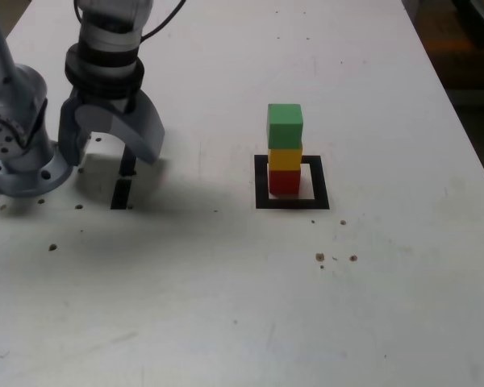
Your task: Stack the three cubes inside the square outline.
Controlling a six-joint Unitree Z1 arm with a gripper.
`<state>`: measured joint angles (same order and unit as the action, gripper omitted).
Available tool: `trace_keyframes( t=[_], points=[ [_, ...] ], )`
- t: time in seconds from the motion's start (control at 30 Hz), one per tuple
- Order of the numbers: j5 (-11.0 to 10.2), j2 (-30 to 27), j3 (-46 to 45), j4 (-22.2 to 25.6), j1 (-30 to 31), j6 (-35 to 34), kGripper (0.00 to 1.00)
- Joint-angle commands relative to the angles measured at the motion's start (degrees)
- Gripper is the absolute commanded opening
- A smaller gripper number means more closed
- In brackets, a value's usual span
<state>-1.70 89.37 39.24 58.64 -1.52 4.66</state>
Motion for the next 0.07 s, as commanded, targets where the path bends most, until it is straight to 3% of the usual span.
trace_keyframes(
  t=[0.0, 0.03],
  points=[
    [0.1, -0.3, -0.1, 0.0, -0.1, 0.0, 0.99],
    [0.1, -0.3, -0.1, -0.1, -0.1, 0.0, 0.99]
  ],
)
